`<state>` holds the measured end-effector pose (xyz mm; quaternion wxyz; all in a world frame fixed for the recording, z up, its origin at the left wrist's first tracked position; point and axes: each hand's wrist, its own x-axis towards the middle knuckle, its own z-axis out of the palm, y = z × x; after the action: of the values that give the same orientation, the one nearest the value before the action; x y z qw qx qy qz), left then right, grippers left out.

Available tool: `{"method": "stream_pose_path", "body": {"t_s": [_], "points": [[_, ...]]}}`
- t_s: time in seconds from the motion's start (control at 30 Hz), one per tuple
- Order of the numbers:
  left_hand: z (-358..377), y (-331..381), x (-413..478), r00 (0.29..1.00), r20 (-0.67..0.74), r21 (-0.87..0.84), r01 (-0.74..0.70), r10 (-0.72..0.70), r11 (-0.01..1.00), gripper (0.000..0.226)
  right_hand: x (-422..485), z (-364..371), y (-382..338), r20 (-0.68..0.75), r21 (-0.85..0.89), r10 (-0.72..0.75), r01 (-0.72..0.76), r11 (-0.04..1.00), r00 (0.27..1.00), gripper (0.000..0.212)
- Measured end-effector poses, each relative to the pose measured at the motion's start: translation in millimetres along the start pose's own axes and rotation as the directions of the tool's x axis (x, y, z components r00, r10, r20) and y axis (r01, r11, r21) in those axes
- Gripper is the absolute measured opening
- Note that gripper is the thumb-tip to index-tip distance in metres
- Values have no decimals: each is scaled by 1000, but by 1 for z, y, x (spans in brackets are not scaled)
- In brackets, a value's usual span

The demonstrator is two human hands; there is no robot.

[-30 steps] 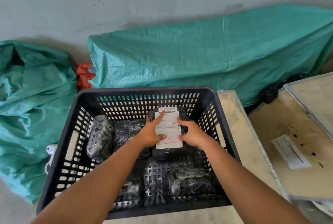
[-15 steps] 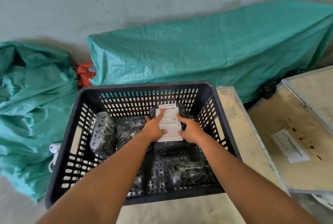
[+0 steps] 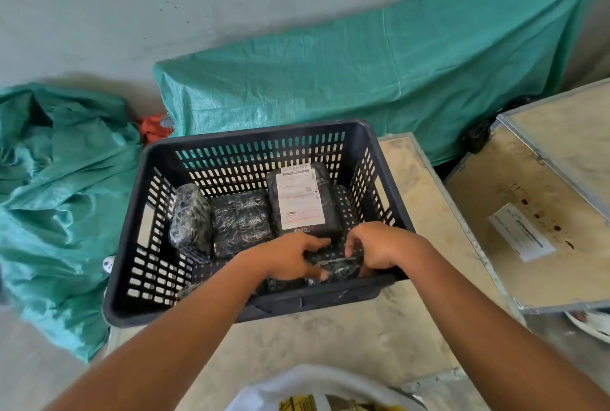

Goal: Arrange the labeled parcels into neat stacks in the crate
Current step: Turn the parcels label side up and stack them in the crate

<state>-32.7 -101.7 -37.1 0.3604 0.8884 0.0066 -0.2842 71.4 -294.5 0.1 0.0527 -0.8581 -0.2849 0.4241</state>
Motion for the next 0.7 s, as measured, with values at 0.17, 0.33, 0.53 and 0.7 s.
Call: {"method": "stream_pose_path", "body": {"t_s": [0.17,0.33,0.53,0.7], "points": [[11,5,-4,999,5,98,-33,33,995,55,-4,9,1,-96,-1,-45,45,999,994,38],[15,-1,-9,997,-44,15,-55,55,998,59,-8,10,2,-227,42,-90,102,994,970,44],[10,2,5,987,-146,23,69,-65,997,85,5,4,5,-323,141,-77,128,982,943,33],[8,10,19,970,-235,53,68,-53,996,74,11,11,11,-370,183,-88,166,969,925,32]]}}
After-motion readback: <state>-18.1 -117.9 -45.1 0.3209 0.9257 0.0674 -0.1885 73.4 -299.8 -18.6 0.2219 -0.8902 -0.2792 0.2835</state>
